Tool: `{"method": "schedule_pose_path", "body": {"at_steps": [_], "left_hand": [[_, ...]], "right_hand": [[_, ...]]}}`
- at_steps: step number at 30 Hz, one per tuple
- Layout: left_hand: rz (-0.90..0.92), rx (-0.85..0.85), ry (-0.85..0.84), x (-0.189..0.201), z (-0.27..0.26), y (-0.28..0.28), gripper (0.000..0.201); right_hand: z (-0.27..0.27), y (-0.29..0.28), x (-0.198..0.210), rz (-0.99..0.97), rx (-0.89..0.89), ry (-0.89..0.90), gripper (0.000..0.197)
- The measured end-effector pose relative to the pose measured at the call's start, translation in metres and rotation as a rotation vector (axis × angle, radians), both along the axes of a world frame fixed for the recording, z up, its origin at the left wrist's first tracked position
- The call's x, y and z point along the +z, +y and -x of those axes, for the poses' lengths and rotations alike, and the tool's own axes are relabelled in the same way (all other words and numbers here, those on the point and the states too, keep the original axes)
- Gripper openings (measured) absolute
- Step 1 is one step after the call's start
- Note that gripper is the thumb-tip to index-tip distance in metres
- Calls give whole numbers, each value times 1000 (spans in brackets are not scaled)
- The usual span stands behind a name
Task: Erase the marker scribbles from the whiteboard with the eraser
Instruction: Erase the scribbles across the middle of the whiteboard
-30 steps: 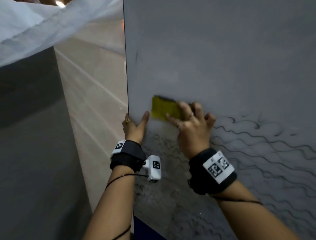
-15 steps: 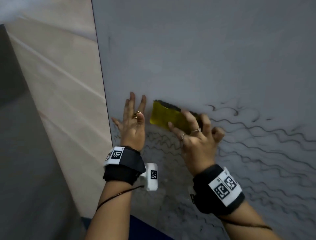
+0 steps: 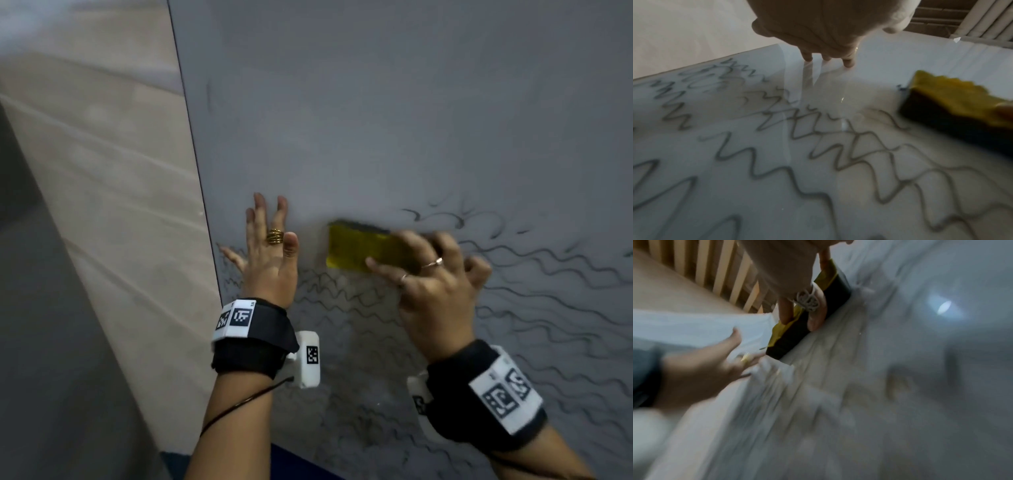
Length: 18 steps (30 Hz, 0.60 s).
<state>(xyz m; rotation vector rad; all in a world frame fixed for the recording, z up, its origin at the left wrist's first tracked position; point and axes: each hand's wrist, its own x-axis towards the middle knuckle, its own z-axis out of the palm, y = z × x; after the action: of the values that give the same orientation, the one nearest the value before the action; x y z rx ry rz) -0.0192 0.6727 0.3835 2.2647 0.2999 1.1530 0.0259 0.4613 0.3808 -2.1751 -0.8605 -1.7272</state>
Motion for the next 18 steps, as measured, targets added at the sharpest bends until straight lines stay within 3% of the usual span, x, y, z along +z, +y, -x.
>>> {"method": "schedule_pose_path", "body": {"at_steps": [3, 5, 8, 12, 18], "left_hand": [[22, -9, 3, 2, 3, -2, 90], [44, -4, 10, 6, 7, -5, 93], [8, -4, -16, 17, 15, -18, 98], [-168, -164, -34, 28, 19, -57, 98], [-285, -207, 25, 11, 5, -73, 90]], "right_hand": [[-4, -14, 40, -170, 0, -55, 49], [-7, -11, 46, -188, 3, -78, 48], [-9, -6, 20, -49, -12, -48, 50], [-5, -31, 5, 85, -33, -6, 54], [-9, -70, 56, -191, -40, -116, 52]]}}
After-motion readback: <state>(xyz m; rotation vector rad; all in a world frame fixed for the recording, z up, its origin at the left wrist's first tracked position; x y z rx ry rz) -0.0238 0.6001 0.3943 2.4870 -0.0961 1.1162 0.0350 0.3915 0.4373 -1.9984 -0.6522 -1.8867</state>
